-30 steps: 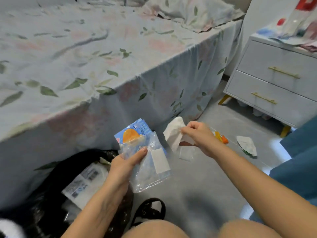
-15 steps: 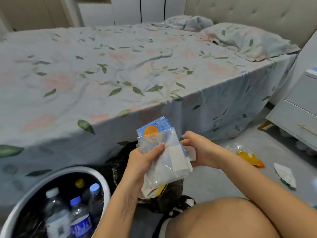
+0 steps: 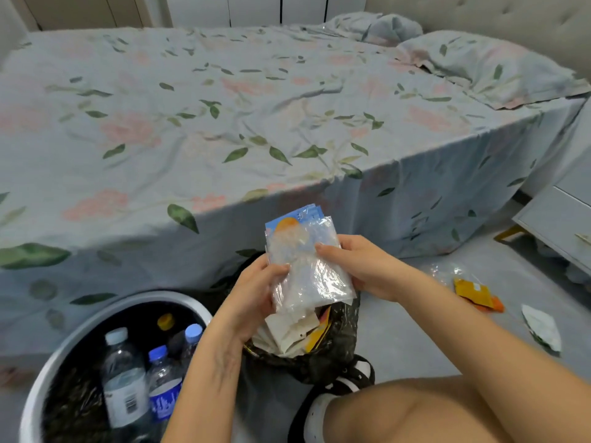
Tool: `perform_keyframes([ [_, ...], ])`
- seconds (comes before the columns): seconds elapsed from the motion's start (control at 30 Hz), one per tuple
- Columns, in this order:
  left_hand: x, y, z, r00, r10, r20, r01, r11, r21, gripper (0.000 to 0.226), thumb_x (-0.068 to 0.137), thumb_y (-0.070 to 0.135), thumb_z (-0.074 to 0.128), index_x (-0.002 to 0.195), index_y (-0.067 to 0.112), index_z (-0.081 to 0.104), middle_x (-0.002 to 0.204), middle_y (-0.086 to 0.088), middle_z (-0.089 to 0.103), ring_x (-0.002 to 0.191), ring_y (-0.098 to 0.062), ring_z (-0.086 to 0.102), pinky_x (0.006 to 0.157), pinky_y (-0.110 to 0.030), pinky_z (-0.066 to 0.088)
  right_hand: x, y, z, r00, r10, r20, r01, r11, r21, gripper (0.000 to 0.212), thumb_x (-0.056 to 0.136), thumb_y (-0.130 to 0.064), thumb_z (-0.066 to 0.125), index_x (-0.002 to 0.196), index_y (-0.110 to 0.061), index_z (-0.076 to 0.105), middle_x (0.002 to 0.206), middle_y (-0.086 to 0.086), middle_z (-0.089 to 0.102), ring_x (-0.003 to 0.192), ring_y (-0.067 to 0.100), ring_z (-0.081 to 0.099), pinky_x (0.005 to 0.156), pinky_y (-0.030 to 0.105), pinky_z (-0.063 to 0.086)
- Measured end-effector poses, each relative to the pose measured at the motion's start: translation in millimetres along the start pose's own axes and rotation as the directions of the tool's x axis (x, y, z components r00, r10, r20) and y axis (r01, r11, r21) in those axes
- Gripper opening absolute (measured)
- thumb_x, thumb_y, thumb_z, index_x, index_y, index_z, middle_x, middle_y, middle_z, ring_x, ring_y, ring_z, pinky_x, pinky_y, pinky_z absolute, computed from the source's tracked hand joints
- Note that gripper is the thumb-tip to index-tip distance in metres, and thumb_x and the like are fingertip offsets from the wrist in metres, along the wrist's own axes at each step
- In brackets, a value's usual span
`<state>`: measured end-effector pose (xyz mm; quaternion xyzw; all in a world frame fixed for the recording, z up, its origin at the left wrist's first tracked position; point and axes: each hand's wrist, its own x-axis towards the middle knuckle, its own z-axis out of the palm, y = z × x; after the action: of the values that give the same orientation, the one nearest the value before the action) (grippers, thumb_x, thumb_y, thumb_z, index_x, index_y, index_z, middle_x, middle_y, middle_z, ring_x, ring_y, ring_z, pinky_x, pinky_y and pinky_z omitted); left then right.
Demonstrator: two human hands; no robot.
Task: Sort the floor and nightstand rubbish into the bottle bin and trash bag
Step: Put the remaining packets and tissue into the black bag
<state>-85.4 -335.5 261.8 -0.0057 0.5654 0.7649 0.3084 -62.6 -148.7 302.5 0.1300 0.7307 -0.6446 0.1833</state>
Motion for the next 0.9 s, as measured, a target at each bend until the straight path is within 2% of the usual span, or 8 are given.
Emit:
perform_keyframes([
  [0.13,2.2,-0.9,-6.5,0.999,0.038,0.034,-0.04,0.998,0.058,0.033,0.089,0.007,0.06,0.119,0.019,0.062,0.103,-0.007,0.072,0.085,-0.024,0.069,0.064,-0.035,0.057,-3.9,10.4,-3.0,0.999,-0.034,0.04,0.033,0.999,0.033,0.028,0.096,-0.019,0.055,0.124,-0.022,0.055,0.112,0.007,0.069,0.096,0.023,0.069,0.076,0.035,0.058],
  [0.23,2.3,0.4,-1.2,0.999,0.045,0.026,-0.044,0.999,-0.027,0.026,0.09,0.005,0.056,0.11,0.02,0.065,0.091,-0.004,0.068,0.071,-0.016,0.066,0.048,-0.026,0.051,-4.5,7.6,-3.7,0.996,-0.077,0.039,0.073,0.993,0.093,0.03,0.095,-0.007,0.054,0.12,-0.023,0.057,0.101,0.002,0.068,0.083,0.015,0.068,0.068,0.027,0.057],
  [0.33,4.1,0.2,3.9,0.999,0.046,0.023,-0.042,0.989,-0.141,0.021,0.091,0.008,0.055,0.099,0.02,0.069,0.084,-0.003,0.067,0.063,-0.013,0.064,0.046,-0.023,0.05,-4.8,3.3,-1.3,0.99,-0.138,0.032,0.135,0.987,0.088,0.028,0.096,-0.002,0.049,0.1,-0.024,0.067,0.084,-0.002,0.07,0.068,0.009,0.065,0.06,0.021,0.055],
  [0.5,4.3,3.9,-2.1,0.994,-0.083,0.071,0.102,0.933,-0.345,0.032,0.094,0.03,0.043,0.104,0.018,0.071,0.101,-0.008,0.069,0.063,-0.019,0.067,0.051,-0.026,0.056,-1.5,3.2,-0.7,0.957,-0.281,-0.068,0.268,0.95,-0.16,0.048,0.092,0.004,0.05,0.078,-0.033,0.077,0.1,0.016,0.071,0.067,0.035,0.049,0.067,0.031,0.041],
  [0.6,0.7,7.2,-5.3,0.976,-0.134,0.17,0.168,0.964,-0.204,0.061,0.085,0.059,0.047,0.112,0.009,0.069,0.102,-0.013,0.072,0.069,-0.022,0.072,0.058,-0.033,0.06,-0.8,1.3,-2.6,0.933,-0.348,-0.089,0.295,0.884,-0.362,0.055,0.079,0.004,0.046,0.067,-0.042,0.073,0.089,0.02,0.071,0.06,0.023,0.038,0.056,0.028,0.032],
  [0.7,0.8,3.6,1.3,0.99,-0.112,0.084,0.111,0.994,0.006,0.023,0.083,0.022,0.067,0.102,0.009,0.069,0.091,-0.009,0.072,0.067,-0.016,0.071,0.059,-0.028,0.059,-2.8,-0.9,-0.7,0.932,-0.358,-0.049,0.308,0.858,-0.411,0.055,0.076,0.009,0.04,0.069,-0.036,0.071,0.09,0.012,0.072,0.069,0.018,0.054,0.061,0.029,0.045],
  [0.77,4.2,0.3,2.9,0.995,-0.099,0.001,0.099,0.995,0.012,0.012,0.086,0.009,0.065,0.097,0.007,0.068,0.084,-0.008,0.071,0.061,-0.013,0.069,0.053,-0.025,0.057,-4.2,-2.4,-0.7,0.961,-0.276,-0.008,0.259,0.911,-0.32,0.054,0.081,0.015,0.038,0.077,-0.028,0.071,0.093,0.0,0.07,0.081,0.013,0.063,0.069,0.021,0.053],
  [0.9,9.0,-3.7,0.7,0.994,-0.028,-0.101,0.028,1.0,0.0,0.02,0.084,0.003,0.066,0.104,0.006,0.068,0.078,-0.005,0.073,0.057,-0.013,0.068,0.047,-0.023,0.055,-6.7,-4.7,-5.4,0.985,-0.064,0.158,0.022,0.967,0.255,0.041,0.07,-0.003,0.05,0.105,-0.017,0.064,0.107,0.001,0.069,0.091,0.017,0.069,0.068,0.026,0.058],
])
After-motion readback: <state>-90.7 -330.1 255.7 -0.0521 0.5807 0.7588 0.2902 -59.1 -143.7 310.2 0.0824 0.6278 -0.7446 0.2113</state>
